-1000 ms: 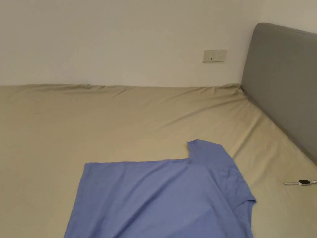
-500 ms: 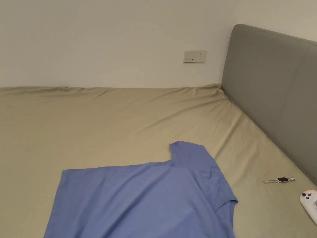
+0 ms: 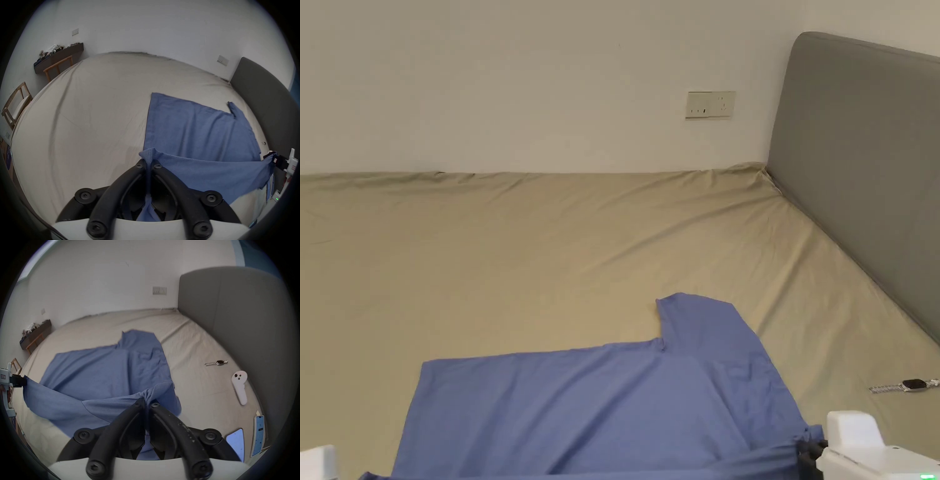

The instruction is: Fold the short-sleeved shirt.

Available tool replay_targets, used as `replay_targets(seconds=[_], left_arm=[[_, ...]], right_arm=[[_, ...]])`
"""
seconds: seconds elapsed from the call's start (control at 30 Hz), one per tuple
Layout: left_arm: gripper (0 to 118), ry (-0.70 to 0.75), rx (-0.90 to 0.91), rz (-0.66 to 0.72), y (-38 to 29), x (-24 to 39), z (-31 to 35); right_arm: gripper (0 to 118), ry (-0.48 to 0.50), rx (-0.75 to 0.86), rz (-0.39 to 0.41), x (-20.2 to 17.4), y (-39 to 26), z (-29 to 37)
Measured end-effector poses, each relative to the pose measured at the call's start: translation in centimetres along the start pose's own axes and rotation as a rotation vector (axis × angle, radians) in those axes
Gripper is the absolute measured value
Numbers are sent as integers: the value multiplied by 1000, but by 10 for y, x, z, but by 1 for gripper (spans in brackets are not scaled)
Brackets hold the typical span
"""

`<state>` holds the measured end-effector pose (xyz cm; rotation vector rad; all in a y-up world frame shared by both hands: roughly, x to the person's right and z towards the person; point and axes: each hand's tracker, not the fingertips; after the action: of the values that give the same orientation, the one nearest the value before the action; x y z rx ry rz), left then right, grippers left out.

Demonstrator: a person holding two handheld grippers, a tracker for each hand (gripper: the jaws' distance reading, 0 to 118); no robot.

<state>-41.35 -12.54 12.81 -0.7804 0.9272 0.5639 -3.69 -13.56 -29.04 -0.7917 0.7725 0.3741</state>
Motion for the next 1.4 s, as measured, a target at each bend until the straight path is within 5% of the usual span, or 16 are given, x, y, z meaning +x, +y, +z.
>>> replay_targets(seconds=[0.4,0.47,0.5,0.53,0.6,0.63,0.67,0.83,0.87,0.93,1.03,1.3,1.37,1.4], left_arm=[[4,48,-89,5,-3,1,-64],[8,21,-52,62,-1,-1,-50],[19,-3,-1,77,0,-2,-37],[49,-17,49,84,0,-3,-24],[93,-78,178,55,-5,-4,10],[108,-102,216,42,-8,-4,24],[111,-130,255,26,-12,-6,39],[99,-105,385,-33,-47,-4,96],[78,-103,392,-42,-57,-4,104],[15,-91,386,-30,-73,-4,113],[0,-160,320,15,-94,-12,121],[0,-129,178,71,-99,-26,101],[16,-108,112,58,-85,-31,81],[39,-84,68,41,-79,-32,70]], right_arm=[[10,-12,-94,-2,-10,-12,-52],[42,-17,-50,-2,-10,-12,-44],[69,-17,7,-1,-10,-12,-34],[97,-19,56,1,-9,-12,-23],[111,-15,172,-7,-9,-14,6],[110,-9,225,-6,-8,-15,20],[110,-5,279,-7,-8,-16,36],[97,-12,410,-17,-22,-23,110],[82,0,416,-22,-24,-27,122],[31,0,428,-24,-27,-37,135],[3,17,431,-11,-28,-51,145],[1,36,363,-24,-17,-82,148],[1,35,349,-31,-19,-84,144],[1,32,345,-37,-19,-86,143]])
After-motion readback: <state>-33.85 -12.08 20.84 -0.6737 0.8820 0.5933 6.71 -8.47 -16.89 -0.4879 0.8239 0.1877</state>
